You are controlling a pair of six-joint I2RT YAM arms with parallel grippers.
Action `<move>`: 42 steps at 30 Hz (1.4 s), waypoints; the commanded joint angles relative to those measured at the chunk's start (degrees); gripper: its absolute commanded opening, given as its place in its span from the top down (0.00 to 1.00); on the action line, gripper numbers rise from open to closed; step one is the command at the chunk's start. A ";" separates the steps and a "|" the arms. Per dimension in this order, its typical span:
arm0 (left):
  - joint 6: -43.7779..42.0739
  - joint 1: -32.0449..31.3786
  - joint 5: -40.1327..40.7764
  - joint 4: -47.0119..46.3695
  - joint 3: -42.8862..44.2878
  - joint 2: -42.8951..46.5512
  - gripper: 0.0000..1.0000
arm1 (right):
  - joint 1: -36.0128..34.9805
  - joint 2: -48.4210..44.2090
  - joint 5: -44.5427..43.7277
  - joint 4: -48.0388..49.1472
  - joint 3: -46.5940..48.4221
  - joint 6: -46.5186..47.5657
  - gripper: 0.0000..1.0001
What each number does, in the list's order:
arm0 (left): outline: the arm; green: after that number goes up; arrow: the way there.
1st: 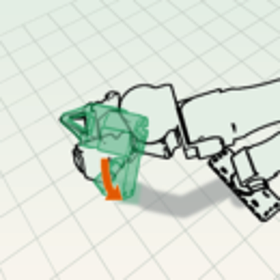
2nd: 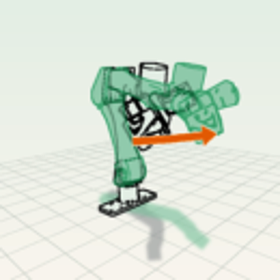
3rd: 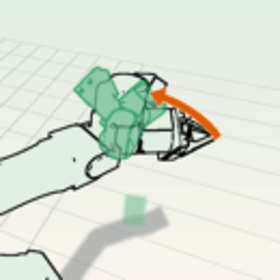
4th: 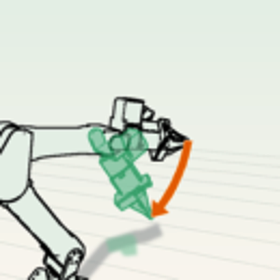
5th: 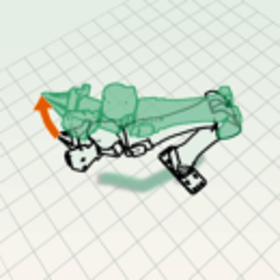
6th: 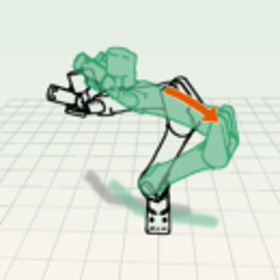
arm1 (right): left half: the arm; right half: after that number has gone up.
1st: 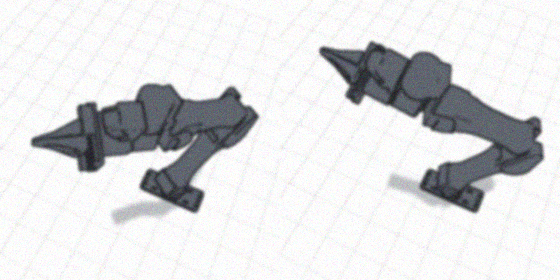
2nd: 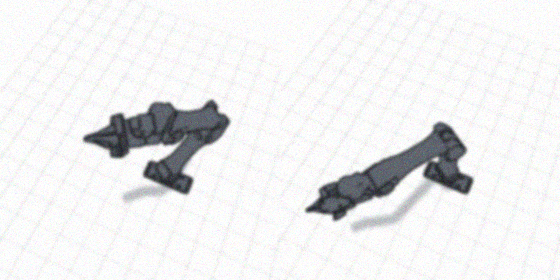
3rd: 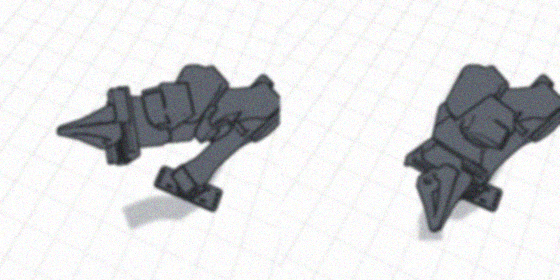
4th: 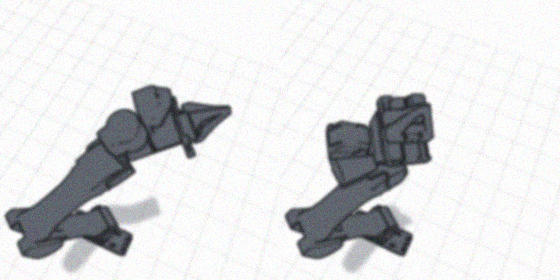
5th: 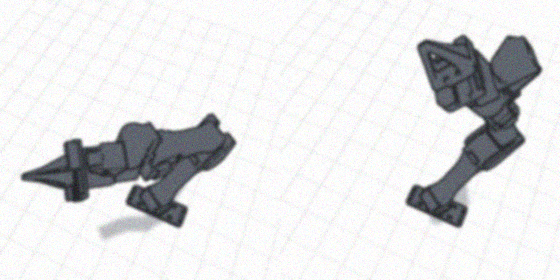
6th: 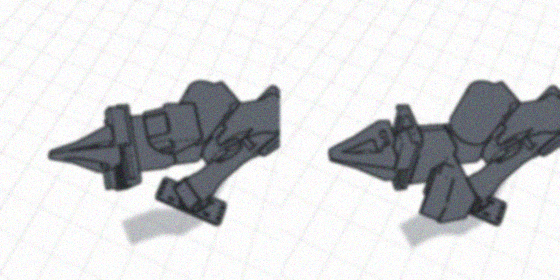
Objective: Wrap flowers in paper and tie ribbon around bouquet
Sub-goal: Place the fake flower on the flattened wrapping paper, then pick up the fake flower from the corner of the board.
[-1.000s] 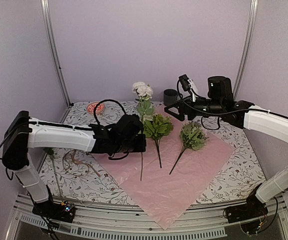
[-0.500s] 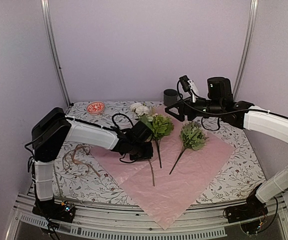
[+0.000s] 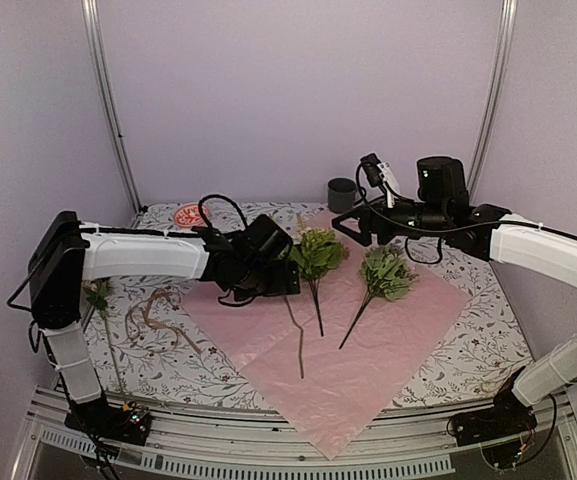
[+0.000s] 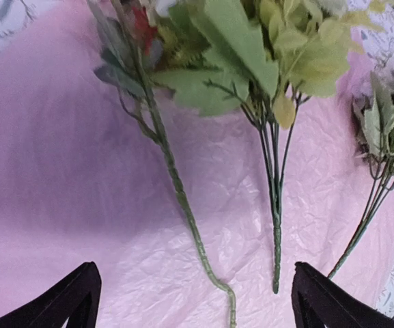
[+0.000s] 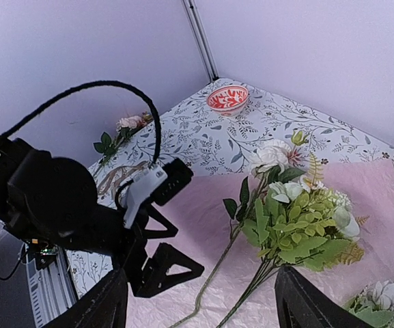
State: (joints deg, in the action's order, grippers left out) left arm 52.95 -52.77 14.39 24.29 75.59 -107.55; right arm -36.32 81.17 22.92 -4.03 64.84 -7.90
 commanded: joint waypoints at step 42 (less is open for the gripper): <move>-9.23 64.77 3.84 8.70 -19.00 10.02 0.95 | 0.88 -4.53 -2.93 0.24 -3.88 2.36 0.23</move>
State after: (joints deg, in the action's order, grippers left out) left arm 45.36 11.81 14.66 31.20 54.98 -99.53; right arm -35.81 78.19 21.04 -3.53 61.41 -6.17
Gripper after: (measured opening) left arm 0.070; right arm 0.770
